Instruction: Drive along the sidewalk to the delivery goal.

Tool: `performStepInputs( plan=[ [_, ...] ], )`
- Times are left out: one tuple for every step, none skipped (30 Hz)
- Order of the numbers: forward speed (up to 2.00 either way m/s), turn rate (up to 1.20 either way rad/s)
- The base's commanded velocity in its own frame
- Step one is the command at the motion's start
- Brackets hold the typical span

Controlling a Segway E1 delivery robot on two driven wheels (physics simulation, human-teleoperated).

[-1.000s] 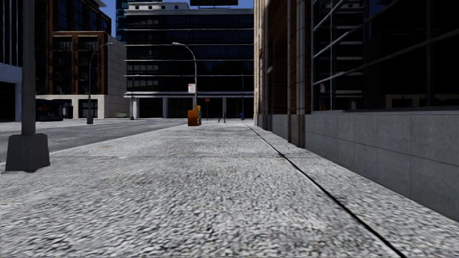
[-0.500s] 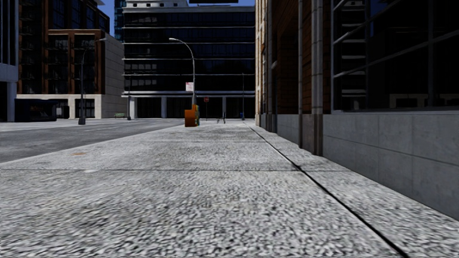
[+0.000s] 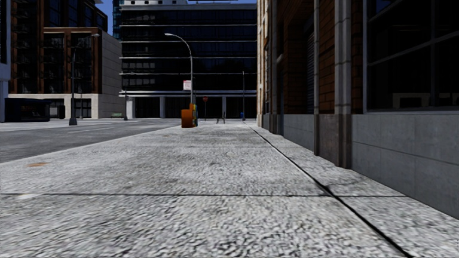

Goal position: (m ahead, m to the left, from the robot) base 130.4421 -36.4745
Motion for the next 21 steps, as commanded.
performStepInputs(
  plan=[
    [2.00,0.00],
    [2.00,0.00],
    [2.00,0.00],
    [2.00,0.00],
    [2.00,0.00],
    [2.00,0.00],
    [2.00,0.00],
    [2.00,0.00],
    [2.00,0.00],
    [2.00,0.00],
    [2.00,0.00],
    [2.00,0.00],
    [2.00,0.00],
    [2.00,0.00],
    [2.00,0.00],
    [2.00,0.00],
    [2.00,0.00],
    [2.00,0.00],
    [2.00,0.00],
    [2.00,0.00],
    [2.00,0.00]
  ],
)
